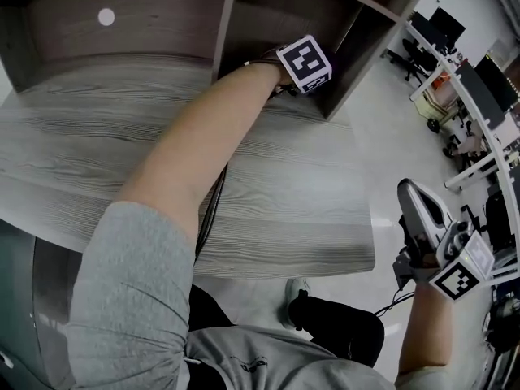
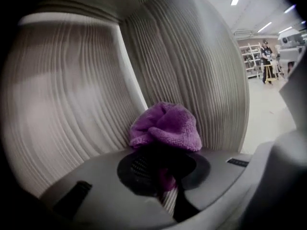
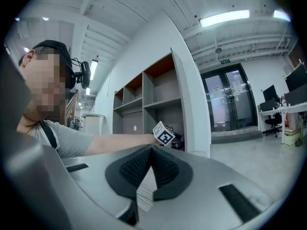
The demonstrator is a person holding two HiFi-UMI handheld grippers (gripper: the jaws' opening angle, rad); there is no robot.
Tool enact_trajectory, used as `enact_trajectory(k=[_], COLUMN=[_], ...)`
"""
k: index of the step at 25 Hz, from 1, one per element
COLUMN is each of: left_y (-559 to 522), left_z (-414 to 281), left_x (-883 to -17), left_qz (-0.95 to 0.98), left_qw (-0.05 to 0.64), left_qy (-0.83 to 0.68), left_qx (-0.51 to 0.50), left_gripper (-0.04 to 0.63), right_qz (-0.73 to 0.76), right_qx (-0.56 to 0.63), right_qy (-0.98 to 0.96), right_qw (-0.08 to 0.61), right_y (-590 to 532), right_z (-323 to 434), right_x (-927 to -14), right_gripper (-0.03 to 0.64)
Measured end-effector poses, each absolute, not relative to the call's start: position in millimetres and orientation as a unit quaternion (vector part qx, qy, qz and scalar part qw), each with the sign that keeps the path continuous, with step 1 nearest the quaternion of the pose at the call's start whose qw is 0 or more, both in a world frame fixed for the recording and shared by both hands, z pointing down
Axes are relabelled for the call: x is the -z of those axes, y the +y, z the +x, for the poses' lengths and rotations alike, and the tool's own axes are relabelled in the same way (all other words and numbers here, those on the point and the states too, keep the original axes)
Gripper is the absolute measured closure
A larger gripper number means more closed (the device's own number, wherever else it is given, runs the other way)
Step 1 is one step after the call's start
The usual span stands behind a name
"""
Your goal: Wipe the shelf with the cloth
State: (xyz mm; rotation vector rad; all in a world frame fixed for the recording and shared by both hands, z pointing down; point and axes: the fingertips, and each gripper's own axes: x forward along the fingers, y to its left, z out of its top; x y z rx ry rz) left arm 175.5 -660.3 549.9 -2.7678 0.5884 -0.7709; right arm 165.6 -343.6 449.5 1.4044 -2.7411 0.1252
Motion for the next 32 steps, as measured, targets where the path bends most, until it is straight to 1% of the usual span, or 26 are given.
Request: enact_trajectory(k=[1, 3, 5, 8, 12, 15, 18, 21, 23, 28, 32], left_y=[-662, -673, -675, -661, -631, -619, -619, -618, -617, -618, -613], left_z=[176, 171, 167, 155, 142, 149, 157, 160, 161, 172, 175], left_x=[-556, -555, -546, -497, -405, -355, -347, -357, -370, -453, -531], left_qz=[-0.936, -0.926, -0.928, -0.955, -0.968, -0.968, -0.962, -0.958, -0.955, -0.938, -0.897], left_qw=[0.098, 0.109, 0.11, 0.088, 0.114, 0.13, 0.138, 0.162, 0.181, 0.219, 0.269], left_qy=[0.198, 0.222, 0.233, 0.232, 0.223, 0.212, 0.229, 0.233, 0.235, 0.218, 0.18], left_qx=[0.273, 0.283, 0.27, 0.164, 0.027, -0.034, -0.051, -0.038, -0.006, 0.154, 0.3], left_gripper=[0.517, 0.517, 0.518, 0.518, 0.517, 0.517, 0.518, 0.517, 0.518, 0.518, 0.518], right_qz=[0.456, 0.459, 0.462, 0.465, 0.463, 0.462, 0.455, 0.456, 0.459, 0.454, 0.447], right_qx=[-0.039, -0.037, -0.036, -0.034, -0.031, -0.035, -0.037, -0.039, -0.045, -0.051, -0.05], right_qy=[-0.888, -0.887, -0.886, -0.884, -0.885, -0.886, -0.889, -0.888, -0.886, -0.889, -0.892], right_qw=[0.03, 0.03, 0.03, 0.031, 0.033, 0.035, 0.036, 0.041, 0.043, 0.041, 0.038], right_y=[-343, -341, -339, -340, -350, -359, -355, -352, -351, -347, -346], right_z=[166, 166, 168, 174, 178, 170, 166, 171, 176, 179, 172], right_x=[-449, -449, -450, -452, -447, -439, -444, -453, -459, -462, -462], right_gripper=[0.597, 0.597, 0.597, 0.597, 0.597, 0.596, 0.597, 0.597, 0.596, 0.597, 0.597])
